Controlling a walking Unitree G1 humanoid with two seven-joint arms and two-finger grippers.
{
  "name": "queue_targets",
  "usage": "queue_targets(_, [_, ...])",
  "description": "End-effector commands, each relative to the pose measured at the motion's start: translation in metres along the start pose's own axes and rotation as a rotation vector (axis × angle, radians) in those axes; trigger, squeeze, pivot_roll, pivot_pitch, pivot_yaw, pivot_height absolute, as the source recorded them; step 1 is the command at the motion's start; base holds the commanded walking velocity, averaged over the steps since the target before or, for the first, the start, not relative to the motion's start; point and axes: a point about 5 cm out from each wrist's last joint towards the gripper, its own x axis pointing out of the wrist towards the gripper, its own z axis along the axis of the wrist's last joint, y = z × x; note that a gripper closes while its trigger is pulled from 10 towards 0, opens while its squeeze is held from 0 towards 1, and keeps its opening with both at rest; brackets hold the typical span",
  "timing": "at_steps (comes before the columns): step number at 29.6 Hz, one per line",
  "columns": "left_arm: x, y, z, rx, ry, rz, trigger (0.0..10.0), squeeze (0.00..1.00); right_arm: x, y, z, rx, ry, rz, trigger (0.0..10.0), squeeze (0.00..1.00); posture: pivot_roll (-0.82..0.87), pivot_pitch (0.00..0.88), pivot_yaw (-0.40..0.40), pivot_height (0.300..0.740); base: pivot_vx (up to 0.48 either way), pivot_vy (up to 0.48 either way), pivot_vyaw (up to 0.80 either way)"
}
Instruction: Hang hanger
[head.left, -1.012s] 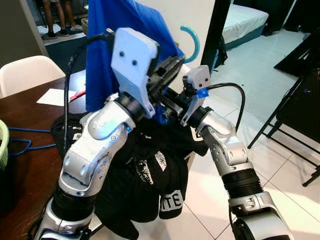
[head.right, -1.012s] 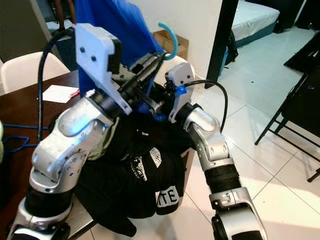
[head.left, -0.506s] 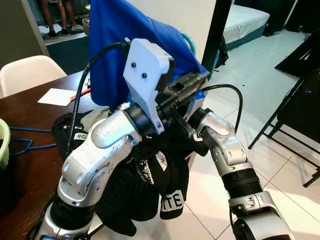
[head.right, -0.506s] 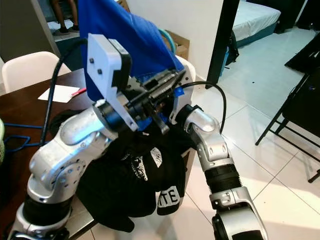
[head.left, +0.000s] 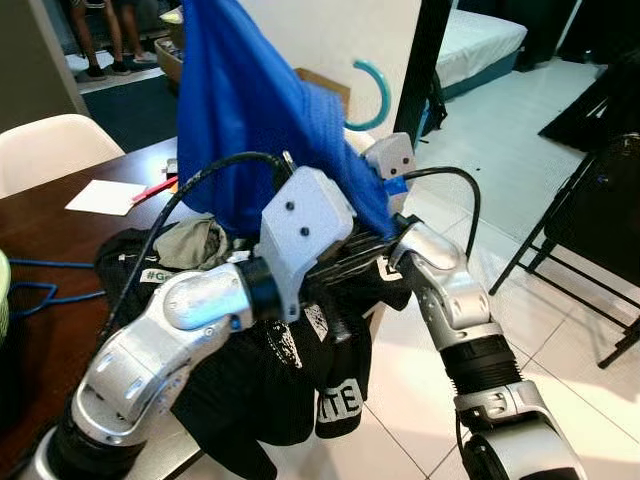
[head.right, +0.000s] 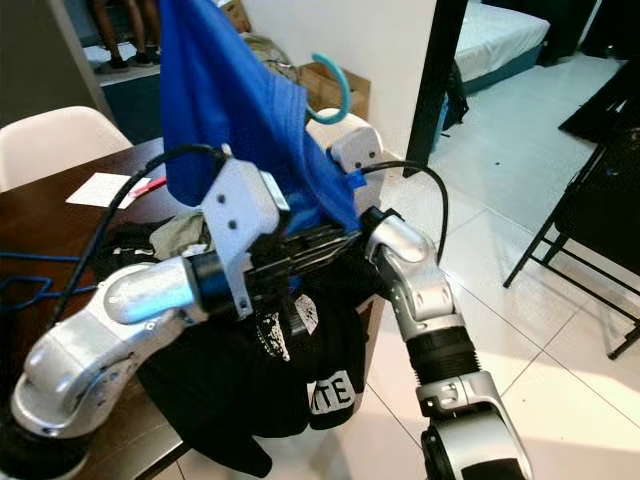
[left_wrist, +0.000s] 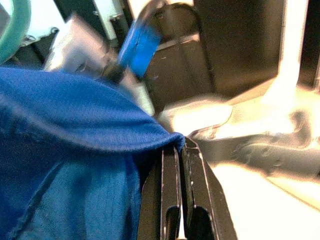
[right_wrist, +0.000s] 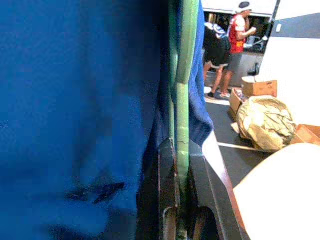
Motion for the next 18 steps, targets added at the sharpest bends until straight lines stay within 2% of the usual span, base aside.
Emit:
queue_targets(1, [-0.008, 0.008, -0.012, 0.039, 0.087, 0.043, 10.0, 0.00, 0.003, 0.000, 0.009, -0.001, -0.042, 0.006, 10.0, 0.00, 0.09, 0.073, -0.018, 0.740, 0.000, 0.000, 0.00])
queue_targets(2, [-0.008, 0.008, -0.012, 0.039, 0.087, 0.043, 10.0, 0.00, 0.003, 0.000, 0.009, -0.001, -0.042, 0.006, 10.0, 0.00, 0.09, 0.073, -0.018, 0.740, 0.000, 0.000, 0.00])
queue_targets(3, [-0.012, 0.013, -0.015, 0.056, 0.117, 0.065, 10.0, 1.00, 0.004, 0.000, 0.010, 0.001, -0.046, 0.009, 10.0, 0.00, 0.09, 0.073, -0.018, 0.740, 0.000, 0.000, 0.00])
queue_targets(7, [-0.017, 0.019, -0.012, 0.065, 0.126, 0.089, 10.0, 1.00, 0.005, 0.001, 0.011, 0.001, -0.054, 0.016, 10.0, 0.00, 0.09, 0.074, -0.020, 0.740, 0.000, 0.000, 0.00])
queue_targets(10, [-0.027, 0.033, -0.002, 0.082, 0.111, 0.129, 10.0, 1.00, 0.004, 0.002, 0.012, -0.002, -0.057, 0.022, 10.0, 0.00, 0.09, 0.076, -0.019, 0.740, 0.000, 0.000, 0.00])
queue_targets(14, [-0.030, 0.033, 0.005, 0.076, 0.092, 0.108, 10.0, 1.00, 0.004, 0.002, 0.012, -0.002, -0.057, 0.023, 10.0, 0.00, 0.09, 0.076, -0.019, 0.740, 0.000, 0.000, 0.00])
queue_targets(18, [-0.035, 0.015, 0.019, 0.053, 0.047, -0.058, 10.0, 1.00, 0.004, 0.001, 0.012, -0.006, -0.059, 0.023, 10.0, 0.00, 0.09, 0.076, -0.021, 0.740, 0.000, 0.000, 0.00])
